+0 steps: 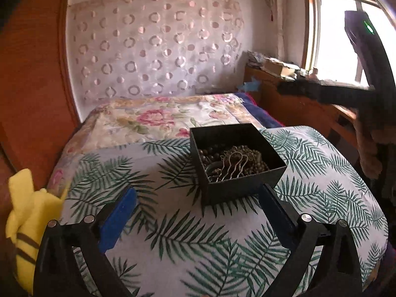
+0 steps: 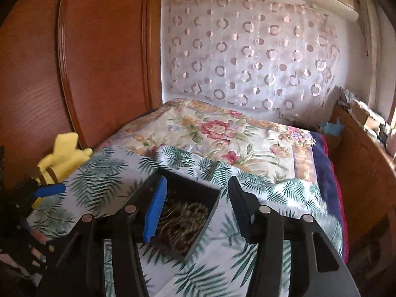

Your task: Organize jewelry

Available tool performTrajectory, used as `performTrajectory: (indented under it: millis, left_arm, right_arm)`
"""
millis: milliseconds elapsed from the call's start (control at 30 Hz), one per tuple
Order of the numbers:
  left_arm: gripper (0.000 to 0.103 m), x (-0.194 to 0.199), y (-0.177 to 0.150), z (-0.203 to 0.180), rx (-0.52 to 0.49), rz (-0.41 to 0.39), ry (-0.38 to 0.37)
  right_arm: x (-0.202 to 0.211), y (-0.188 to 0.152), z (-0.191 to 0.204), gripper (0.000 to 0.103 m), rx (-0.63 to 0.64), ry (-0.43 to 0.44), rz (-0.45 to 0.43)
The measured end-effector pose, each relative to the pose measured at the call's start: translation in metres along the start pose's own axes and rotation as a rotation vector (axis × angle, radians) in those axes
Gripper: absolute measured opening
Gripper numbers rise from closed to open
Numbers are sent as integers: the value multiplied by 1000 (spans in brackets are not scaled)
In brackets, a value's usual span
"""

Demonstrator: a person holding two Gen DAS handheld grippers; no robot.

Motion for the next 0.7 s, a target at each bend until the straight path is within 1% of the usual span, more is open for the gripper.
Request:
performTrajectory:
  millis: [33,67,167,200,233,300,333,400,533,700]
  left_arm:
    - [95,5,0,0,2,-7,7]
    - [95,13,-1,0,5,-22,24]
    - [95,29,-3,-1,11,-41,59]
    - [95,35,-5,-2,13,-48,72]
    - [95,40,-7,-2,14,-53,77]
    - [95,50,-10,-6,13,-65,79]
    - [95,54,-11,-8,14,-70,79]
    - [95,62,-13,-10,14,-79,89]
    - [95,75,-19,-15,29,-92,103]
    - [95,83,-24,-20,31,-95,106]
  right_arm:
    - [8,-6,2,55,-12,0,-10]
    - [15,-11,3,59,-24,-4,-19]
    - [43,-33,10,73,-58,-14,-55]
    - [52,-41,14,76,-68,-16,-66]
    - [60,-49,16,79,-77,-17,-74]
    - [77,-65,20,89,-100,-22,-93]
    - [82,-69,21,92,-103,-22,-100]
    - [95,-82,23,101,-111,-42,-114]
    - [113,-101,24,100,-136,-87,-131]
    - [120,-114,23,100,-169,-122,-136]
Point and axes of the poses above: each gripper's, at about its wrist camera, not at the fingertips, and x roughly against the way its jaws point, z to its left, y to its top, the point moved 5 cm from there along -x, roughly the way its jaws point, and after that the axes turned 1 degree about x, right-handed, at the moved point
